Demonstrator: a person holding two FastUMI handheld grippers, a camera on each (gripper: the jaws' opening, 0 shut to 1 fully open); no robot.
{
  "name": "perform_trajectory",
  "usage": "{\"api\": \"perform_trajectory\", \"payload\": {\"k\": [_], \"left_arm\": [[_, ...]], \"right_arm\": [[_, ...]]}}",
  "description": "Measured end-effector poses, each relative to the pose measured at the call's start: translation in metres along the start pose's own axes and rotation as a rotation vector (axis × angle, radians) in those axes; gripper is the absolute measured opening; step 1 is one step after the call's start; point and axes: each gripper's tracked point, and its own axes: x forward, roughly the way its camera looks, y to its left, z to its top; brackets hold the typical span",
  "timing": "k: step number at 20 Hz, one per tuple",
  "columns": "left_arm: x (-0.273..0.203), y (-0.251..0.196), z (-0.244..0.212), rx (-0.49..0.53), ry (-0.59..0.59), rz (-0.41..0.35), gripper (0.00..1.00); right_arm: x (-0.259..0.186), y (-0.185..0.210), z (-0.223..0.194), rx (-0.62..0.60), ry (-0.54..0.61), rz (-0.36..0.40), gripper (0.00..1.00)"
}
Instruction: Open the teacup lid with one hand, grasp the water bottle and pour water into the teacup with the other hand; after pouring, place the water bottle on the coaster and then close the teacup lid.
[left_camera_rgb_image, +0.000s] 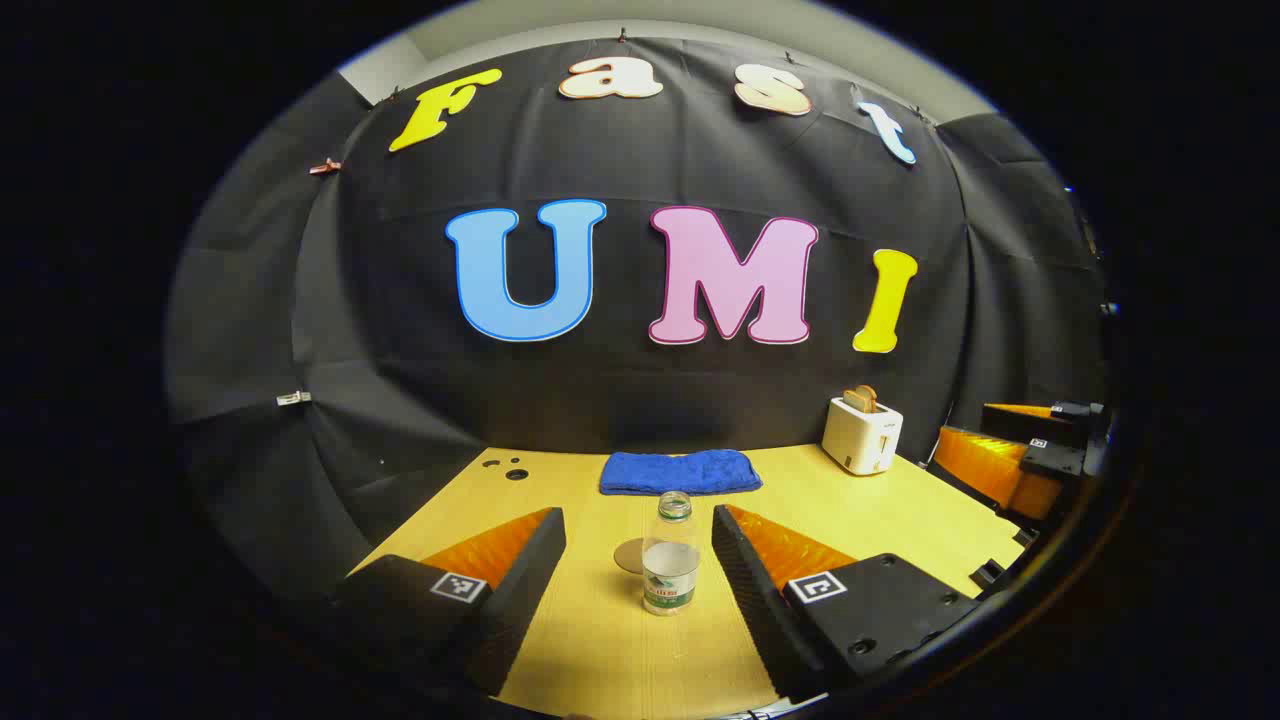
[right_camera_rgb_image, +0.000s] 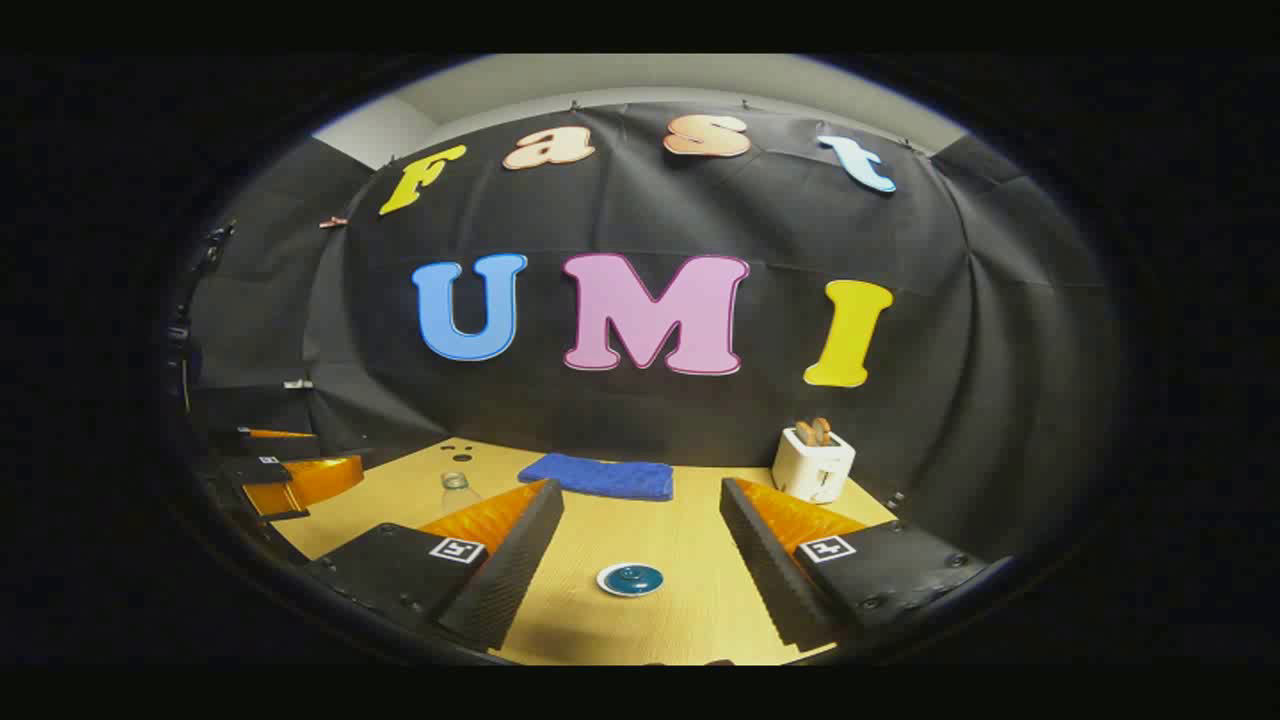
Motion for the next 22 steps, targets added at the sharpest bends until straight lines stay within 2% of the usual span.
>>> {"api": "perform_trajectory", "payload": {"k": [8,22], "left_arm": [[0.015,-0.003,-0.018,0.009,0.04,-0.014,0.94],[0.011,0.002,-0.044,0.022,0.1,0.006,0.94]], "right_arm": [[0.018,0.023,-0.022,0.002,0.052,0.079,0.98],[0.032,0.018,-0.059,-0.022,0.12,0.08,0.98]]}}
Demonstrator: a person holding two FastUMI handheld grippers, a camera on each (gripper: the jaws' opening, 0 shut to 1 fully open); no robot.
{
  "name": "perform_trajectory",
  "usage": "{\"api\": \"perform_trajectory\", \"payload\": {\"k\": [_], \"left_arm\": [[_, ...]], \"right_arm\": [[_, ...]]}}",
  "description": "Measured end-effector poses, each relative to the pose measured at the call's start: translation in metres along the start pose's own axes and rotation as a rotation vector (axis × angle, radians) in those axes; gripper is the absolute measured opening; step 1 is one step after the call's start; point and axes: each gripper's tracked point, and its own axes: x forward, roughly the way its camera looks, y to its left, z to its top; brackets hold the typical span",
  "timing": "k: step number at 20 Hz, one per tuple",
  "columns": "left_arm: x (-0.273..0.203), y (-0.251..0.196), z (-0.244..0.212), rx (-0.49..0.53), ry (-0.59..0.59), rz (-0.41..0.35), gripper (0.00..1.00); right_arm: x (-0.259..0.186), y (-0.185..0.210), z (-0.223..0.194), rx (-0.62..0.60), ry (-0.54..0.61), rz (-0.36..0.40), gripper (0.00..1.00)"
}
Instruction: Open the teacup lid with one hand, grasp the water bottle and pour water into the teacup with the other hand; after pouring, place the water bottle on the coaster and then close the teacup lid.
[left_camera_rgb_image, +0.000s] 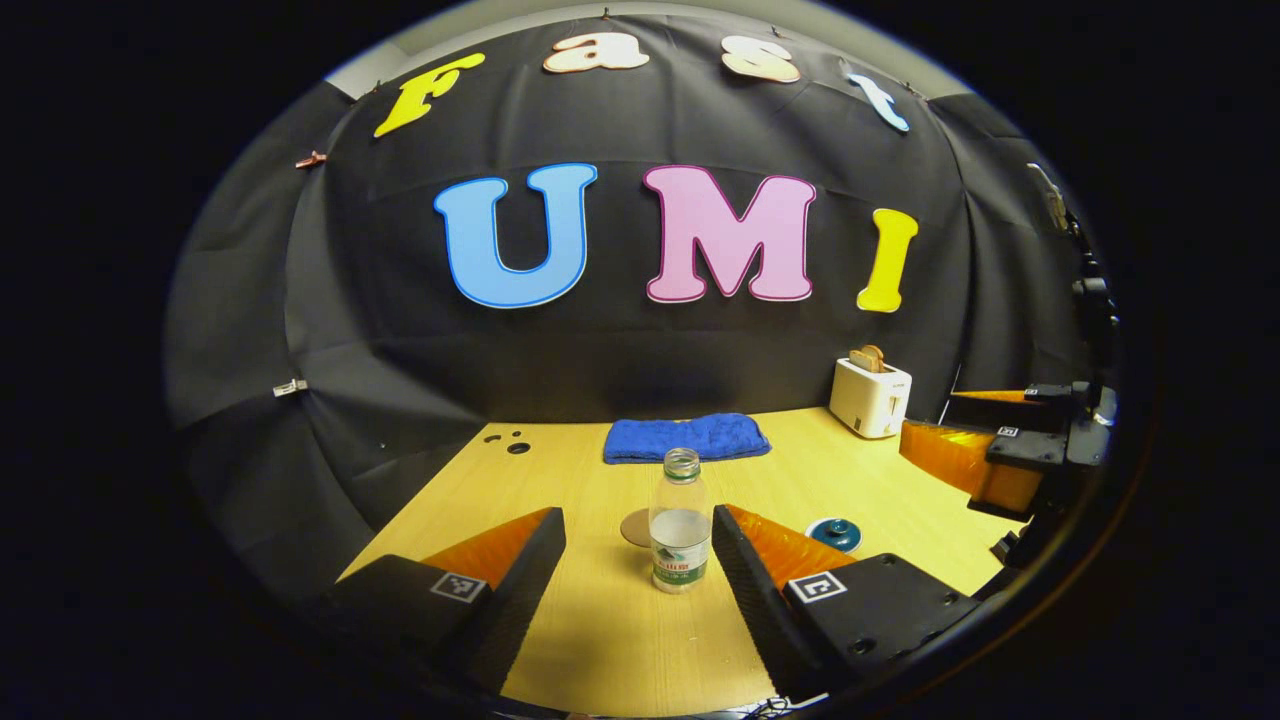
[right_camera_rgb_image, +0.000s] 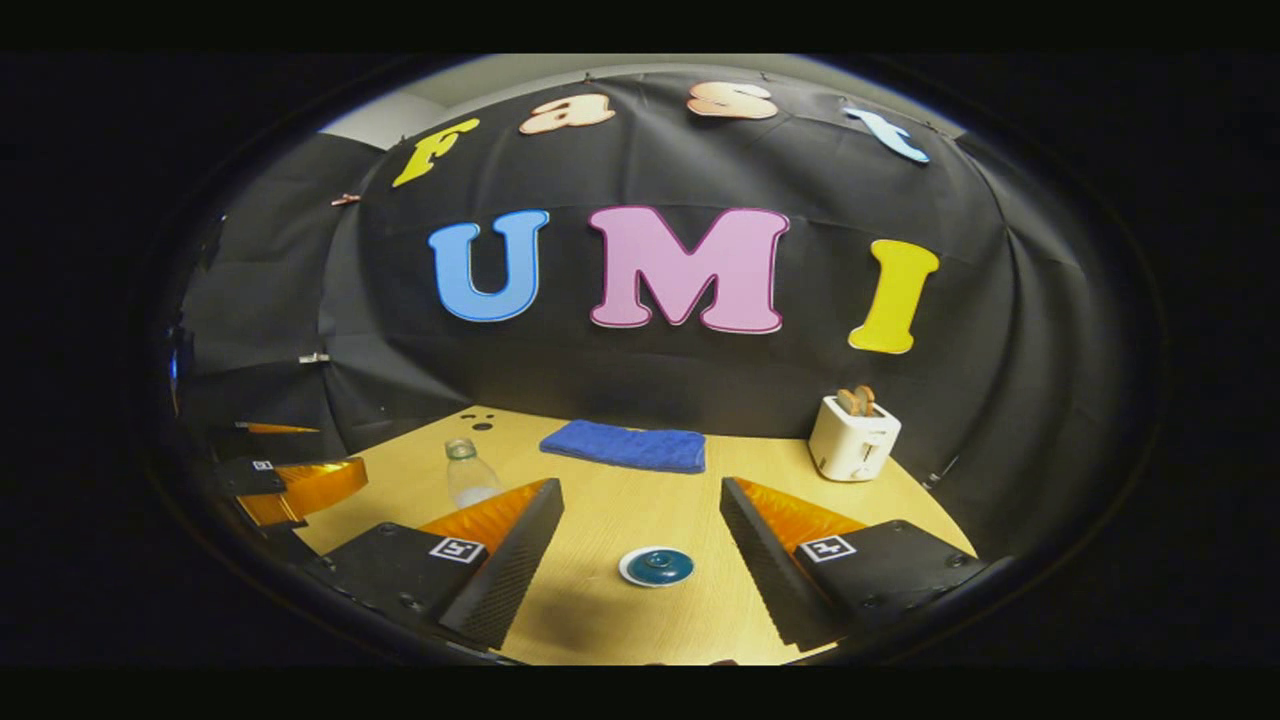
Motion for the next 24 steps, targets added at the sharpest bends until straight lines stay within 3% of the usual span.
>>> {"api": "perform_trajectory", "payload": {"k": [9,13,24], "left_arm": [[0.019,0.009,-0.046,-0.001,0.075,0.037,0.94],[0.031,0.006,-0.073,-0.055,0.122,0.041,0.94],[0.035,0.009,-0.098,-0.084,0.157,0.059,0.94]], "right_arm": [[0.052,-0.013,-0.068,-0.014,0.126,-0.032,0.98],[0.077,-0.009,-0.109,-0.069,0.211,0.017,0.98],[0.111,-0.021,-0.146,-0.078,0.242,-0.019,0.97]]}}
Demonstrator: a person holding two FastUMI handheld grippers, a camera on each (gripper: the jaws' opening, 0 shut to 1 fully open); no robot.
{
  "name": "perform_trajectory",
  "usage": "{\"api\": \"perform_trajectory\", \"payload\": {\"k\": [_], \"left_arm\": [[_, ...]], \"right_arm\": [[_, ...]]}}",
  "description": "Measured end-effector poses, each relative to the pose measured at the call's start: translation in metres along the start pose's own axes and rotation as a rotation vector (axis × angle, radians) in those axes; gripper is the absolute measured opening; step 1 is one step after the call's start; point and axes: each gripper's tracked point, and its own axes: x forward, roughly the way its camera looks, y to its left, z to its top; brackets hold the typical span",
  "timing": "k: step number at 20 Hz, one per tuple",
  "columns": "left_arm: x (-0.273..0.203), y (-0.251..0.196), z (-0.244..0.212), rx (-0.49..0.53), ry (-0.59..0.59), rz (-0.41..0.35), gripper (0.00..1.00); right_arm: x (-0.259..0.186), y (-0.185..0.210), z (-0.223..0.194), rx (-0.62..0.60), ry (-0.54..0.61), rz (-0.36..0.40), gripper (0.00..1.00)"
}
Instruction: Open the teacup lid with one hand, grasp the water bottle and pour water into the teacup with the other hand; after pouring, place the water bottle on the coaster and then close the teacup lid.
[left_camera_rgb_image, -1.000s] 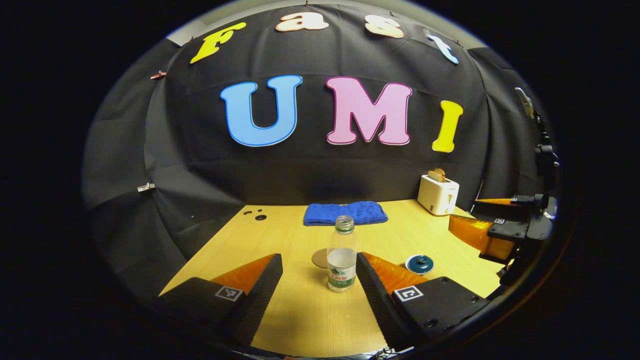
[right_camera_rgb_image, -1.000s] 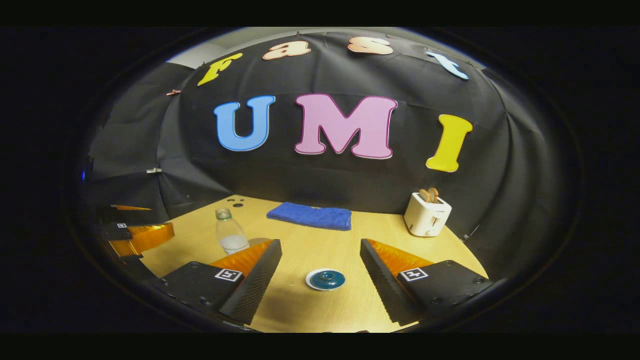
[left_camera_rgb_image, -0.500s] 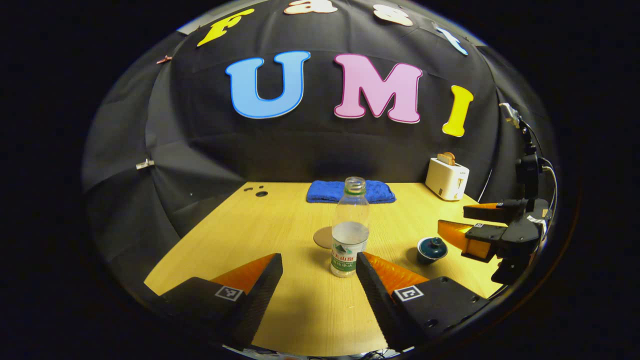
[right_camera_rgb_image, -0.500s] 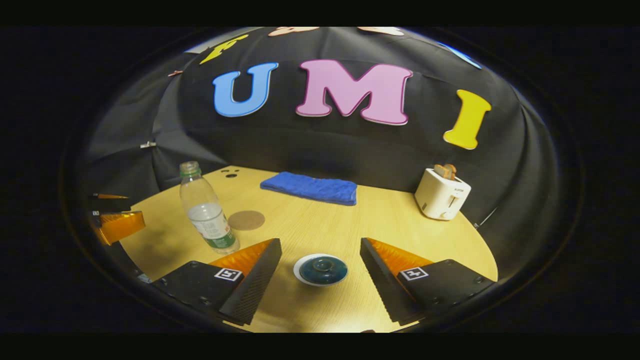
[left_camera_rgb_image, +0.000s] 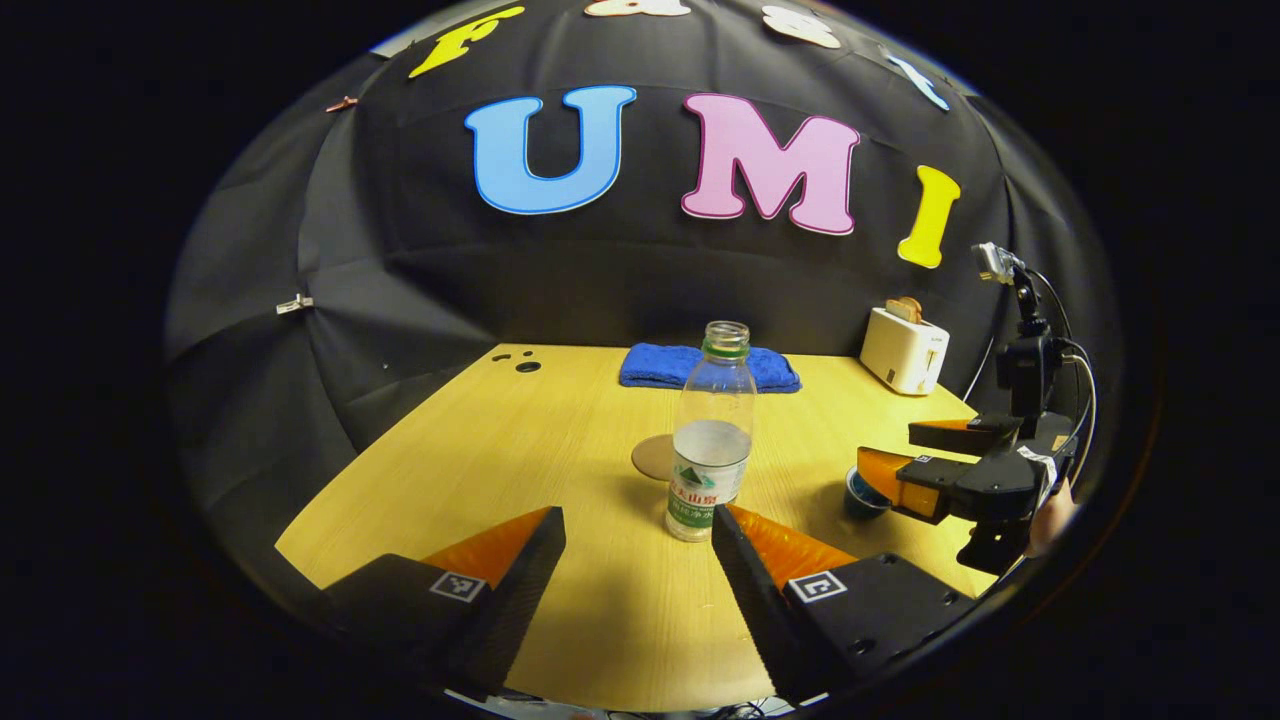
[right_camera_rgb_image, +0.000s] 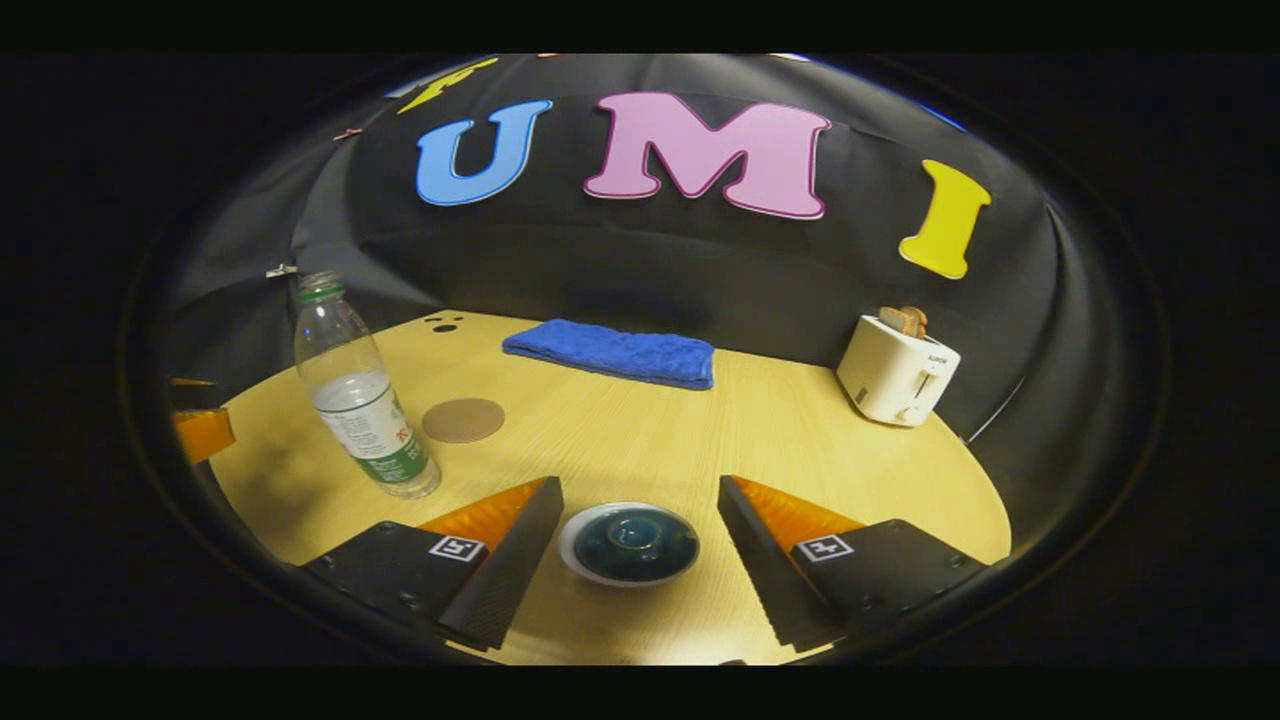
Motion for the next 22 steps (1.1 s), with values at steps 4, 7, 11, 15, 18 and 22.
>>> {"api": "perform_trajectory", "payload": {"k": [4,7,11,15,18,22], "left_arm": [[0.003,0.005,-0.009,-0.003,0.007,0.012,0.94],[0.007,0.003,-0.014,-0.002,0.011,0.008,0.94],[0.013,-0.001,-0.016,0.005,0.01,0.0,0.94],[0.015,-0.007,-0.015,0.014,0.008,-0.015,0.94],[0.014,-0.01,-0.012,0.025,-0.004,-0.024,0.94],[0.017,-0.012,-0.013,0.029,-0.009,-0.031,0.94]], "right_arm": [[0.006,0.0,-0.008,-0.034,-0.028,-0.01,0.84],[0.009,0.004,-0.019,-0.056,-0.023,0.001,0.76],[0.013,0.008,-0.026,-0.038,-0.01,0.013,0.7],[0.014,0.011,-0.025,-0.009,-0.002,0.029,0.63],[0.015,0.01,-0.022,0.007,-0.002,0.036,0.48],[0.017,0.012,-0.022,-0.004,0.01,0.053,0.34]]}}
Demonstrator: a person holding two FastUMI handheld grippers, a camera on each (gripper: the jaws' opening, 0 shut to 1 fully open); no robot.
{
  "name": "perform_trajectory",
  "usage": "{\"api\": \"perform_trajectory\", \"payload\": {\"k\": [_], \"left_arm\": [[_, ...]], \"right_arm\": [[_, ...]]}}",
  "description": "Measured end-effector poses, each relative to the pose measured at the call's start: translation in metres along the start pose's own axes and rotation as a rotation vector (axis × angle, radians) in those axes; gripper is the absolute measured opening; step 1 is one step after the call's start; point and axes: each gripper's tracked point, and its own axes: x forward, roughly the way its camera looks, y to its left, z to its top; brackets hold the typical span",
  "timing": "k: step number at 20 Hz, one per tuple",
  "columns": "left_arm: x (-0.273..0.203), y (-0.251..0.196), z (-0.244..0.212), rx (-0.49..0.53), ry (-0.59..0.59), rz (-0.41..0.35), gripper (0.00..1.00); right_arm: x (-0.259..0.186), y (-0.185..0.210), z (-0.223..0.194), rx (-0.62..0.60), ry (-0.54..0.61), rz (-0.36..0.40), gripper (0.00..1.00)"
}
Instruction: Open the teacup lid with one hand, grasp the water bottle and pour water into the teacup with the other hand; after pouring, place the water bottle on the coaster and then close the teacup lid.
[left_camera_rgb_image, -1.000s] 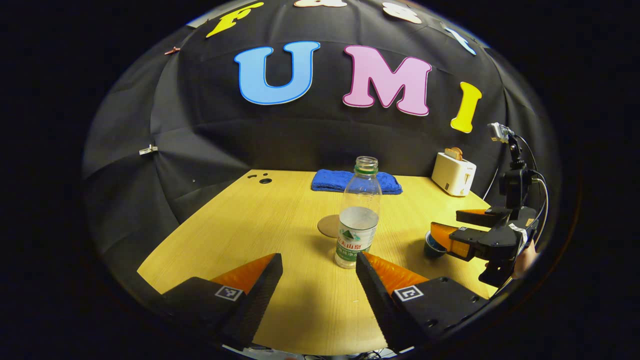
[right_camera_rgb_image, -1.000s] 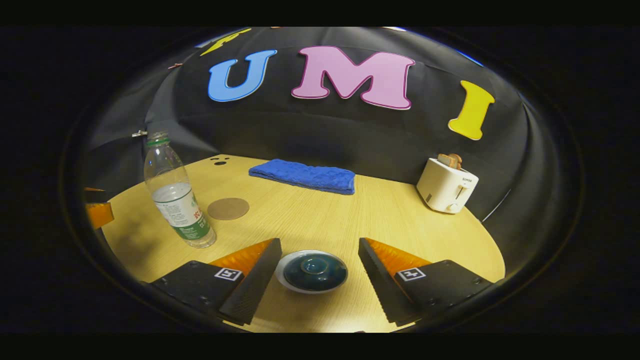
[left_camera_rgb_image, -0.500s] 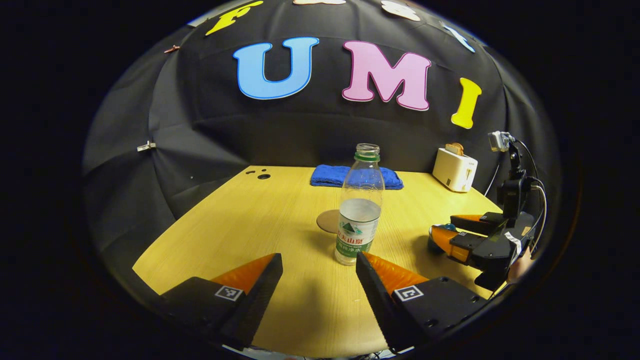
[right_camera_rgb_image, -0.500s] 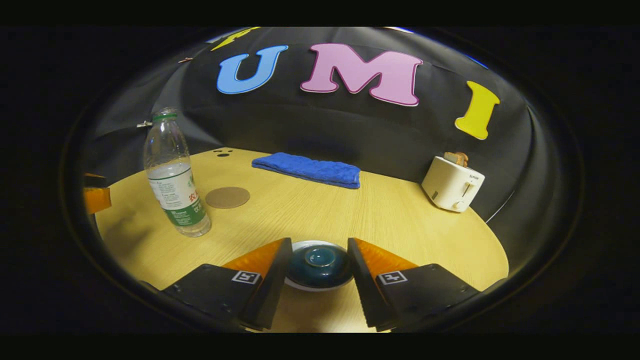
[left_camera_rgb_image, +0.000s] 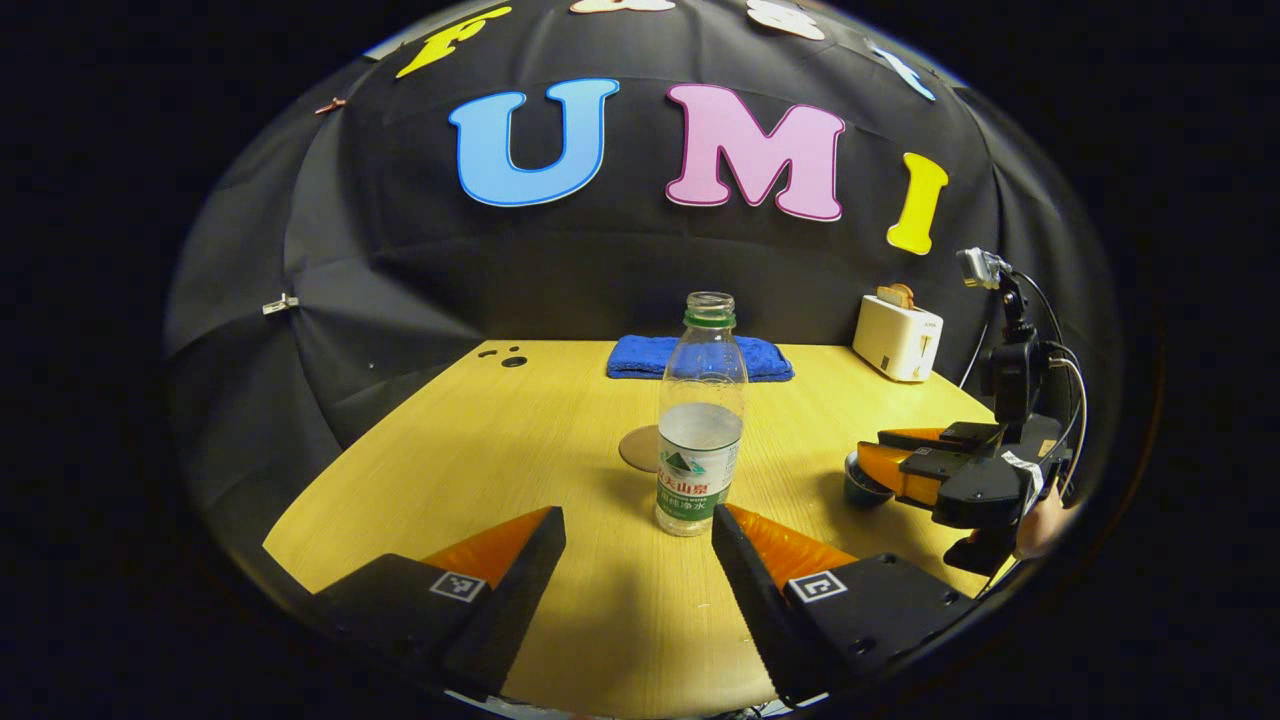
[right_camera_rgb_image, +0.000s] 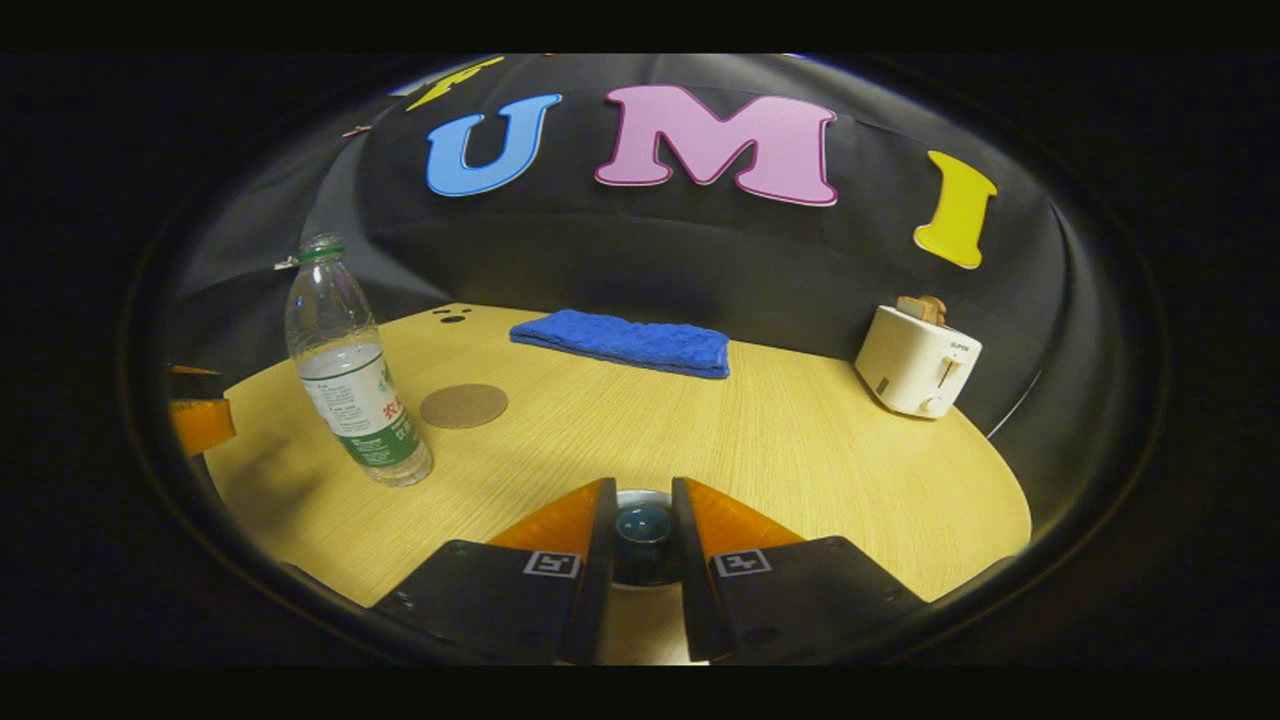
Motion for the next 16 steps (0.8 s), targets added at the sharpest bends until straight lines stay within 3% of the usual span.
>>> {"api": "perform_trajectory", "payload": {"k": [2,4,5,6,8,16], "left_arm": [[0.003,-0.001,0.003,-0.002,-0.01,-0.004,0.94],[0.009,-0.003,0.005,-0.001,-0.027,-0.021,0.94],[0.016,-0.009,0.008,-0.001,-0.057,-0.05,0.94],[0.024,-0.013,0.008,0.0,-0.074,-0.072,0.94],[0.039,-0.02,0.007,0.01,-0.101,-0.103,0.94],[0.076,-0.037,0.009,-0.02,-0.167,-0.171,0.94]], "right_arm": [[-0.002,-0.001,0.001,0.005,0.004,0.012,0.27],[-0.002,0.002,0.0,0.007,0.011,0.029,0.34],[-0.003,0.004,0.002,0.006,0.012,0.049,0.31],[-0.004,0.003,0.006,-0.002,0.002,0.055,0.21],[-0.01,0.005,0.02,0.003,-0.036,0.07,0.26],[-0.043,-0.019,0.039,0.141,-0.115,0.035,0.26]]}}
